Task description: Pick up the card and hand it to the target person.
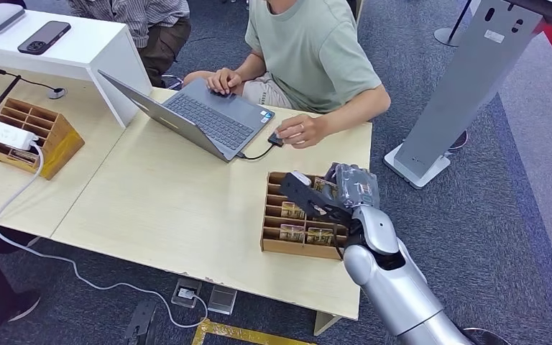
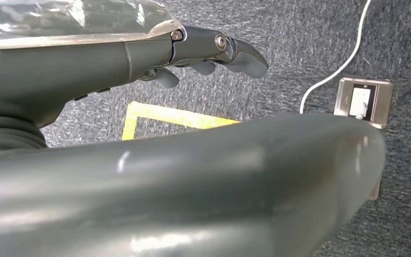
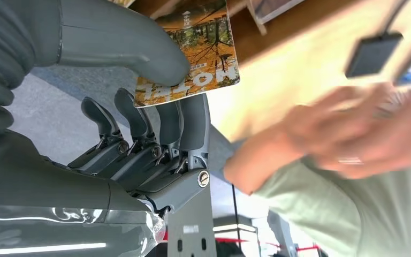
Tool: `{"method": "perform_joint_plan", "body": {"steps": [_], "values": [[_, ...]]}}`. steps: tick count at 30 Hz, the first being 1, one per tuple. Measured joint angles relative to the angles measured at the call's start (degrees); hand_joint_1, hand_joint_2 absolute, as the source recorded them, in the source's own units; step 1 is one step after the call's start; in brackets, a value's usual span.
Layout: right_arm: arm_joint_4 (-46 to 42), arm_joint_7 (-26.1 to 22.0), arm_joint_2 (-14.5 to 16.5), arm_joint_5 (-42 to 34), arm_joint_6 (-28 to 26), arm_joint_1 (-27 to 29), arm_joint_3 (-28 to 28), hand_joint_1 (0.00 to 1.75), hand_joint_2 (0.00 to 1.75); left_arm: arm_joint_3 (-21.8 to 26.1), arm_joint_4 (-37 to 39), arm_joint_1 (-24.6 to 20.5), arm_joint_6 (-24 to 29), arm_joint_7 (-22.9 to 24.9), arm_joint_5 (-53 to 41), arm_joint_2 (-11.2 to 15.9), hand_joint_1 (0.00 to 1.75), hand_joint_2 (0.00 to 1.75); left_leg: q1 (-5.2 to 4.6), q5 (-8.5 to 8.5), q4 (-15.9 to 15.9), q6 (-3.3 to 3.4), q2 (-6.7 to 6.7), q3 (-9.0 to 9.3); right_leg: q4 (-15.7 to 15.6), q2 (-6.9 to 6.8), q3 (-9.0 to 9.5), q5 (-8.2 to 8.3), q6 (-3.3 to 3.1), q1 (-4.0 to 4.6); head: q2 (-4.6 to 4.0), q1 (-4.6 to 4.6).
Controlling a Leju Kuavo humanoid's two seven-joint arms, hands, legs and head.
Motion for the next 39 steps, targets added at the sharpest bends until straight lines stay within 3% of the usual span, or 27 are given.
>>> {"method": "perform_joint_plan", "body": {"steps": [14, 20, 30, 39], "values": [[-16.8, 1.5, -4.0, 2.4, -0.6, 2.0, -4.0, 1.46, 1.75, -0.9, 0.0, 0.1, -0.1, -1.0, 1.0, 0.0, 0.0, 0.0, 0.0, 0.0, 0.0, 0.0, 0.0, -0.01, 0.0, 0.0, -0.01, 0.0, 0.0, 0.0, 0.0, 0.0], [-20.4, -0.4, -5.0, 5.2, -2.3, 0.4, -5.9, 1.46, 1.75, -1.2, 0.0, 0.1, -0.7, -1.1, 1.1, 0.0, 0.0, 0.0, 0.0, 0.0, 0.0, 0.0, 0.0, -0.03, 0.0, 0.0, 0.0, 0.01, -0.01, 0.0, 0.0, 0.01], [-9.7, -3.9, -3.9, 13.6, -11.4, -9.5, -6.5, 1.45, 1.75, -2.6, 0.0, -0.1, -1.5, -1.0, 1.3, 0.0, 0.0, 0.0, 0.0, 0.02, 0.0, 0.0, -0.01, -0.06, 0.0, -0.01, 0.0, 0.01, -0.01, 0.0, 0.0, 0.0], [5.2, -4.8, -1.2, 17.3, -12.7, -14.5, -6.2, 1.39, 1.75, -3.9, 0.0, -0.2, -1.8, -1.0, 1.8, 0.0, 0.0, 0.0, 0.0, 0.02, 0.0, 0.0, -0.03, -0.07, 0.0, -0.02, -0.01, 0.01, -0.01, 0.0, 0.0, 0.0]]}}
